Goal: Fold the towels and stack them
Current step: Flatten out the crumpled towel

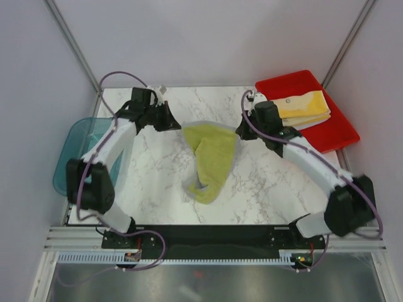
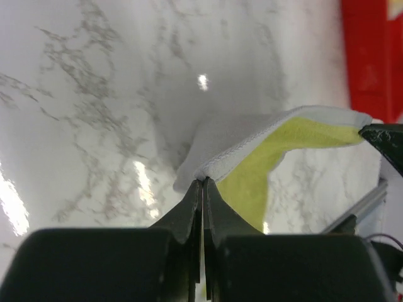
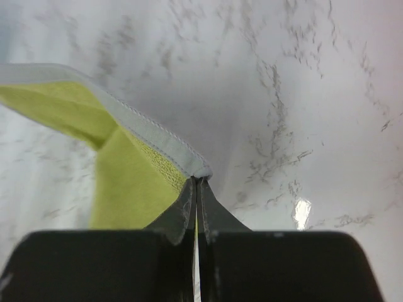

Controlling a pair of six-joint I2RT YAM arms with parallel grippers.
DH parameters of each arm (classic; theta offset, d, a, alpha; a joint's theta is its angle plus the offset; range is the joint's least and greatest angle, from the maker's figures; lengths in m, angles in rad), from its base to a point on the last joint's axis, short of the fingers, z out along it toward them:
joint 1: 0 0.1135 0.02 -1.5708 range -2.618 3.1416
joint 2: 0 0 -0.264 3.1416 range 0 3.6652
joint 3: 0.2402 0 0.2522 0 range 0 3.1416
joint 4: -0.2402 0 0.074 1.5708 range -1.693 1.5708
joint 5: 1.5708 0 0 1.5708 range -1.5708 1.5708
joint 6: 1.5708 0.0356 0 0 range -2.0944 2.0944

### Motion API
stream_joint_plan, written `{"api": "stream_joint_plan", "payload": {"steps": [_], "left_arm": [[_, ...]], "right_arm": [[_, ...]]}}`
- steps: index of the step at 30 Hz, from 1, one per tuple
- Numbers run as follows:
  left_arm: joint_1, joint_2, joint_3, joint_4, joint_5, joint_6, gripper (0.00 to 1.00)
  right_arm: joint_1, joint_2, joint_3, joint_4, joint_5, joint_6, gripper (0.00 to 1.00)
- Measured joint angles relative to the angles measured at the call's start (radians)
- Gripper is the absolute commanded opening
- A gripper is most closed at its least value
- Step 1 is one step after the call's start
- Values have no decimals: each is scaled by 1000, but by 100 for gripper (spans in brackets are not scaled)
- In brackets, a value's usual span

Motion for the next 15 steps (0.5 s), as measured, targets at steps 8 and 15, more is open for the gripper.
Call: {"api": "stream_joint_plan", "payload": {"steps": [8, 15], "left_arm": [[-71, -644, -229, 7, 144, 10, 2], [-75, -911, -196, 18, 283, -30, 2]], "right_arm": [[20, -725, -127, -16, -59, 25, 0], [24, -999, -214, 0, -182, 94, 0]]}}
